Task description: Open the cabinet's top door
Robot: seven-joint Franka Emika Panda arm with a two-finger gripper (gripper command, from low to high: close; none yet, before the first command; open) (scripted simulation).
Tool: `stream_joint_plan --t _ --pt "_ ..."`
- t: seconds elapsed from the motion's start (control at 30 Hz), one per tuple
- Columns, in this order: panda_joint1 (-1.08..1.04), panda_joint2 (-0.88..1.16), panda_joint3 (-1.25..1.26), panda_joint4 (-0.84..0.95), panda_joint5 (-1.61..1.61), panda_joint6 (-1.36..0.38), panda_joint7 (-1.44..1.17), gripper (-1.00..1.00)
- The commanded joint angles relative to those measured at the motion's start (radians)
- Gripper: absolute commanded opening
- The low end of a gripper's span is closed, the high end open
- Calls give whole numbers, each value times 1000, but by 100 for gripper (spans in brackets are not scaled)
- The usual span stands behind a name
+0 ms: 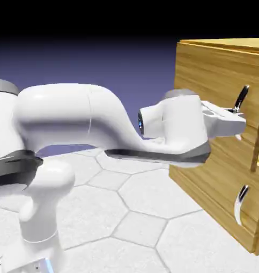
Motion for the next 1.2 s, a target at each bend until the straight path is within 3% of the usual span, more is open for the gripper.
stream_joint_plan --t 0.0,0.47,0.67,1.17 --pt "-36 2 28 -28 17 -15 0 -100" --pt "-543 -31 480 -362 286 -152 4 -100" --pt "-718 -155 693 -519 521 -222 -95 -100" --pt "-810 -486 1135 -754 1173 -447 -383 -100"
